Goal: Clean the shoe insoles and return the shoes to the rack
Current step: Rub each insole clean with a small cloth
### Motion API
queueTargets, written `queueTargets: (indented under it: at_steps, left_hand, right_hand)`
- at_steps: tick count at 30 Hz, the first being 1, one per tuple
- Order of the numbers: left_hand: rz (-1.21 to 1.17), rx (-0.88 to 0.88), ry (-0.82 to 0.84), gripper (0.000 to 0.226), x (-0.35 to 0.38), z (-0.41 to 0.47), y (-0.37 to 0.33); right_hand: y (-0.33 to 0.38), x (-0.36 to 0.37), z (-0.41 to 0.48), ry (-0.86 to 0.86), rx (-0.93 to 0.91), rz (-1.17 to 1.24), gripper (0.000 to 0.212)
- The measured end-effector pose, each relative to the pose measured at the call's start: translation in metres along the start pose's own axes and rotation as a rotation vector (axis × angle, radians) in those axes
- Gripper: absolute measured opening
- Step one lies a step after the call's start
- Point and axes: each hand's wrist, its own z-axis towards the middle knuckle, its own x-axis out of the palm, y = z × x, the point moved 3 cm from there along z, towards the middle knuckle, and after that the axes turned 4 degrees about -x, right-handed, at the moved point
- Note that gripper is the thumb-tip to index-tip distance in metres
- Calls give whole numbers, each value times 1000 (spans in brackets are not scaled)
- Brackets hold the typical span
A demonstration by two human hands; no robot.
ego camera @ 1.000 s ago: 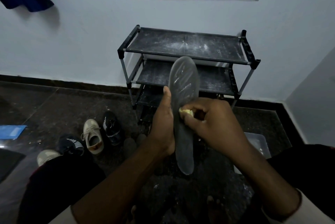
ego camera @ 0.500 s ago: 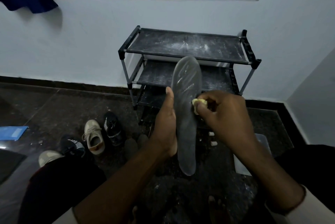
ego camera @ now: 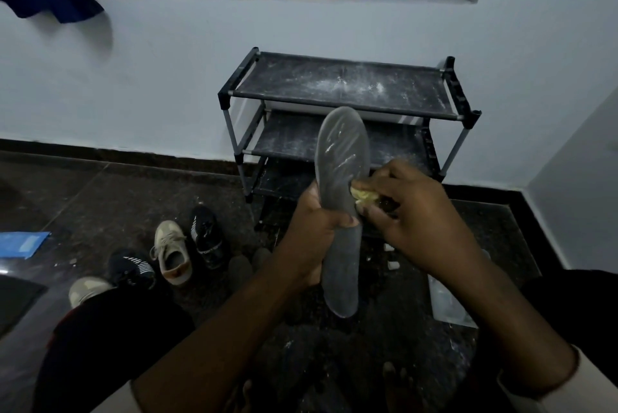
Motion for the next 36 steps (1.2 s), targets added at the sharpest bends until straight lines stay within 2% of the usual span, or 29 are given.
queueTargets:
  at_steps: [2,5,11,15,20,24,29,34,36]
  left_hand:
    - [7,8,-15,54,1,-1,-1]
    - [62,-5,-4,47,7,-6,2]
    - [44,68,19,52,14,-6,-3]
    - [81,44,3,49,17,-8,0]
    - [80,70,-12,49,16,-6,1]
    - [70,52,0,56,16,-7,3]
    - [38,83,-44,48,14,-6,1]
    - [47,29,-30,44,21,-10,3]
    - [91,26,-52,42,19,-8,5]
  right_hand:
    - [-1,1,0,35,-41,-44,35]
    - [-5,-3,2,-55,-50,-105,24]
    - [4,2,0,-41,-75,21,13]
    - [-4,-7,4,-193,13,-22,12]
    - [2,0,1,-39,-27,17,14]
    - [-8,-11,7,-194,39,-11,10]
    - [1,1,2,-63,-1,31,10]
    - [-10,-12,7,-180,68,-14,8]
    - [-3,-5,6,-131,34,-6,10]
